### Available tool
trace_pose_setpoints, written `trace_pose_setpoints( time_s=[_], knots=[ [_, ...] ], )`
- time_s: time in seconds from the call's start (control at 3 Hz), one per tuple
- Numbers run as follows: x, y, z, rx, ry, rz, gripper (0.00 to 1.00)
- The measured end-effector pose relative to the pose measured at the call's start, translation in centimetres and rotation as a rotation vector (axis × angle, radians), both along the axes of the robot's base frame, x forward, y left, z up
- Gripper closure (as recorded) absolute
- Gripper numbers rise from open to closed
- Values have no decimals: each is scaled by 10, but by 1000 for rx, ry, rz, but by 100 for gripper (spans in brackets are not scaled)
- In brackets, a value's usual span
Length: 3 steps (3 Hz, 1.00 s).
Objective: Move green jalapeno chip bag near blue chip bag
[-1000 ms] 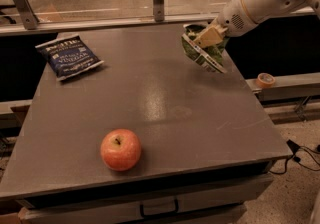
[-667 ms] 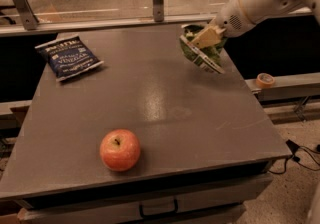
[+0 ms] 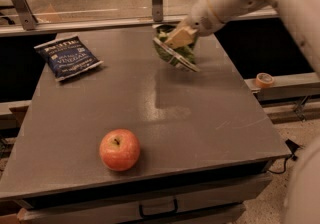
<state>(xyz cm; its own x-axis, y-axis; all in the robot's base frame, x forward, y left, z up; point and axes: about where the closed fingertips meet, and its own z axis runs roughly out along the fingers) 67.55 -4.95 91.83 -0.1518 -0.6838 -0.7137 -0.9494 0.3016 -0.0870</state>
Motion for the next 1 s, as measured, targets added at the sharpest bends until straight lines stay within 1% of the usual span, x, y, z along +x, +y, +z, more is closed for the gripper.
trace_pose_setpoints(
  time_s=[0.33, 0.67, 1.0],
  knots=[
    [12, 106, -1, -1, -66, 180, 100],
    [18, 155, -10, 0, -88, 242, 100],
    [21, 185, -27, -33, -109, 269, 83]
  ],
)
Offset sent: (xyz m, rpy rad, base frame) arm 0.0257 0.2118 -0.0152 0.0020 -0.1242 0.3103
